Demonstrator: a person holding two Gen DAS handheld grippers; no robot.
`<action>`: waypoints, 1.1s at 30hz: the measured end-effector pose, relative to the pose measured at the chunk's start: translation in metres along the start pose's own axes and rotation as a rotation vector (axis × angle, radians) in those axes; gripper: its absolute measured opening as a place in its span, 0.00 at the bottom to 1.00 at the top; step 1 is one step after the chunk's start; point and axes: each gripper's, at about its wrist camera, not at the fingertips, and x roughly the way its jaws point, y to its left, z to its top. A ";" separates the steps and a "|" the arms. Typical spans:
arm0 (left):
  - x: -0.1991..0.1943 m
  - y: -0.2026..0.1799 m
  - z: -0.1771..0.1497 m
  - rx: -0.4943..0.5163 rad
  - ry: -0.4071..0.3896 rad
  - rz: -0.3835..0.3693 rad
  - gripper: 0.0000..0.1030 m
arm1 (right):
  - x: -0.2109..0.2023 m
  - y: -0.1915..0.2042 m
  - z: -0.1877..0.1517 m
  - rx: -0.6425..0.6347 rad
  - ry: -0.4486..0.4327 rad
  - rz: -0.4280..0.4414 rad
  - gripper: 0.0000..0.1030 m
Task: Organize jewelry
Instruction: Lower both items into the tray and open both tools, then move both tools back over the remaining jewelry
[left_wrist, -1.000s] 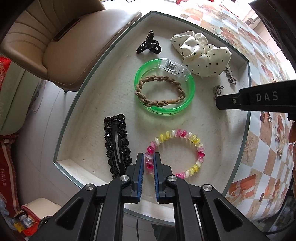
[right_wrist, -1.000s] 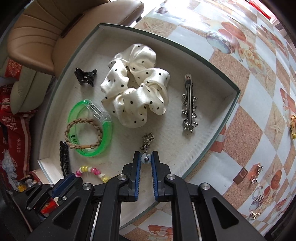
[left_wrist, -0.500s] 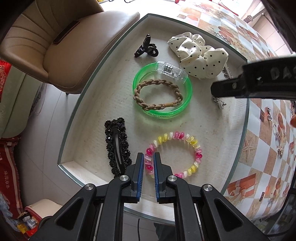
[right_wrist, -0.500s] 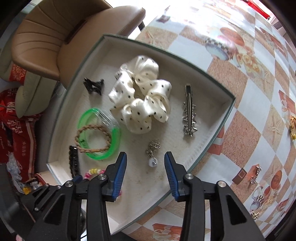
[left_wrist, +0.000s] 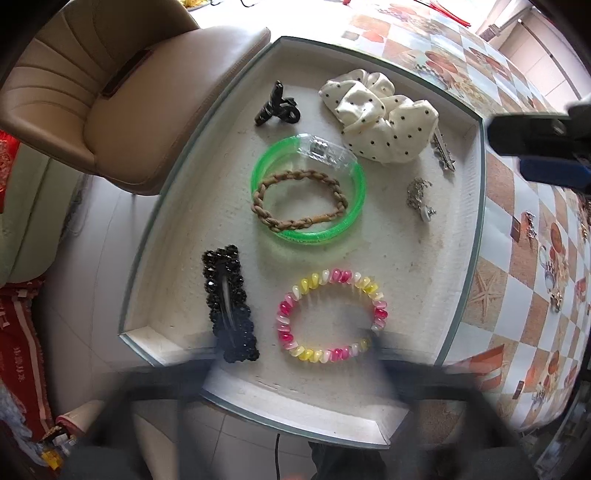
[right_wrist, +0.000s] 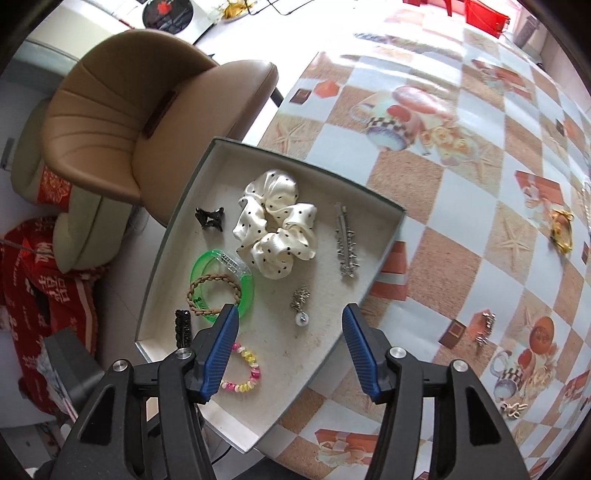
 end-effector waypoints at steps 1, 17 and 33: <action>-0.007 -0.002 0.001 0.004 -0.028 0.015 1.00 | -0.004 -0.002 0.000 0.005 -0.006 0.001 0.61; -0.048 -0.052 0.020 0.125 -0.073 0.033 1.00 | -0.043 -0.079 -0.039 0.169 -0.075 -0.008 0.85; -0.057 -0.133 0.031 0.331 -0.122 -0.080 1.00 | -0.068 -0.204 -0.124 0.401 -0.070 -0.156 0.85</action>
